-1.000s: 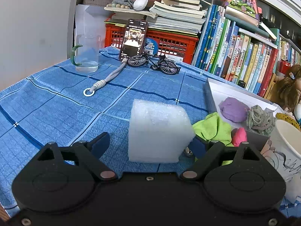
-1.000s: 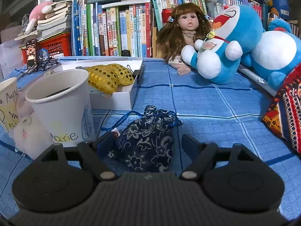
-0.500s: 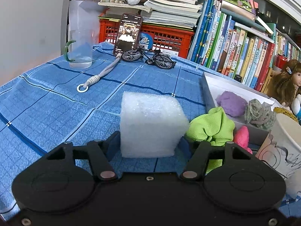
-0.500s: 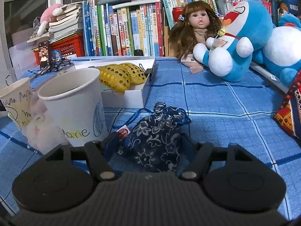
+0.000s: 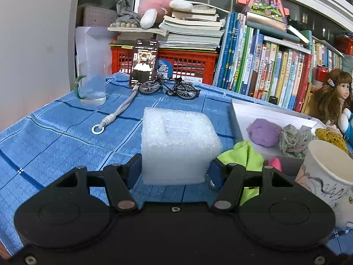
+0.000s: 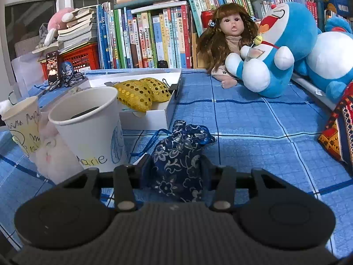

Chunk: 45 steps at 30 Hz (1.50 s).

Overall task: Organize soft objects
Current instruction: 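Grasp the white foam block with the left tool while the right tool grasps the blue floral pouch, then carry the foam block and floral pouch over the white tray with both tools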

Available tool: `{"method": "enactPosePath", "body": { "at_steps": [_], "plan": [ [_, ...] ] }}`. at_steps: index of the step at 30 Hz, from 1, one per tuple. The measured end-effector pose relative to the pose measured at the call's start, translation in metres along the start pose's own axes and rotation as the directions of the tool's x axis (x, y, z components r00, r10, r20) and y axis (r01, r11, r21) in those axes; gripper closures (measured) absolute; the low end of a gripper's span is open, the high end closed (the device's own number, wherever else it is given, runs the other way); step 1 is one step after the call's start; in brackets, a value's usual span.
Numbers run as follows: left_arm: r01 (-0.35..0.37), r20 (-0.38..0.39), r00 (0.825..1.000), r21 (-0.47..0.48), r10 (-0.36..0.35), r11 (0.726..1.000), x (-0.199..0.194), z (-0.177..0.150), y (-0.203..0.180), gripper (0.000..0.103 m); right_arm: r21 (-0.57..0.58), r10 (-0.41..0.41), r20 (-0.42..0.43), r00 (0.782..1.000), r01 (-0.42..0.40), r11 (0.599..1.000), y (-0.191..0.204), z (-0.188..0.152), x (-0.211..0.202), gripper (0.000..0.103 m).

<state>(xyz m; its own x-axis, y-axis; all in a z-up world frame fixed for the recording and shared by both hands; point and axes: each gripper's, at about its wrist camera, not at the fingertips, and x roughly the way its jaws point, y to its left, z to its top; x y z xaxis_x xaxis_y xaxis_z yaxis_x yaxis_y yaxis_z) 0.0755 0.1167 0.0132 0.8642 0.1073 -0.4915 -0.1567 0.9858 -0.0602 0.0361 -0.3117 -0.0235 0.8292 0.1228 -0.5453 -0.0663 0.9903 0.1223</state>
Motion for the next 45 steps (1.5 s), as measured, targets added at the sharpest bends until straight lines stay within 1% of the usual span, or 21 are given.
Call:
{"method": "enactPosePath", "body": {
  "at_steps": [13, 21, 30, 37, 45],
  "plan": [
    [0.005, 0.004, 1.0, 0.025, -0.005, 1.0, -0.007, 0.003, -0.002, 0.043, 0.013, -0.035, 0.015, 0.999, 0.035, 0.999, -0.003, 0.002, -0.007, 0.056],
    [0.027, 0.007, 1.0, 0.032, -0.027, 0.999, -0.014, 0.014, -0.002, 0.044, 0.027, -0.072, 0.047, 0.996, 0.071, 0.997, -0.009, 0.016, -0.016, 0.056],
    [0.072, -0.006, 0.997, 0.038, -0.072, 0.997, -0.02, 0.025, -0.008, 0.044, 0.012, -0.094, 0.079, 0.992, 0.093, 0.996, -0.008, 0.03, -0.024, 0.056],
    [0.104, -0.014, 0.995, 0.038, -0.104, 0.994, -0.022, 0.032, -0.013, 0.044, -0.002, -0.096, 0.095, 0.991, 0.097, 0.995, -0.004, 0.039, -0.027, 0.057],
    [0.16, -0.031, 0.987, 0.056, -0.158, 0.986, -0.022, 0.047, -0.024, 0.044, -0.023, -0.083, 0.131, 0.988, 0.087, 0.996, 0.0, 0.06, -0.032, 0.057]
  ]
}}
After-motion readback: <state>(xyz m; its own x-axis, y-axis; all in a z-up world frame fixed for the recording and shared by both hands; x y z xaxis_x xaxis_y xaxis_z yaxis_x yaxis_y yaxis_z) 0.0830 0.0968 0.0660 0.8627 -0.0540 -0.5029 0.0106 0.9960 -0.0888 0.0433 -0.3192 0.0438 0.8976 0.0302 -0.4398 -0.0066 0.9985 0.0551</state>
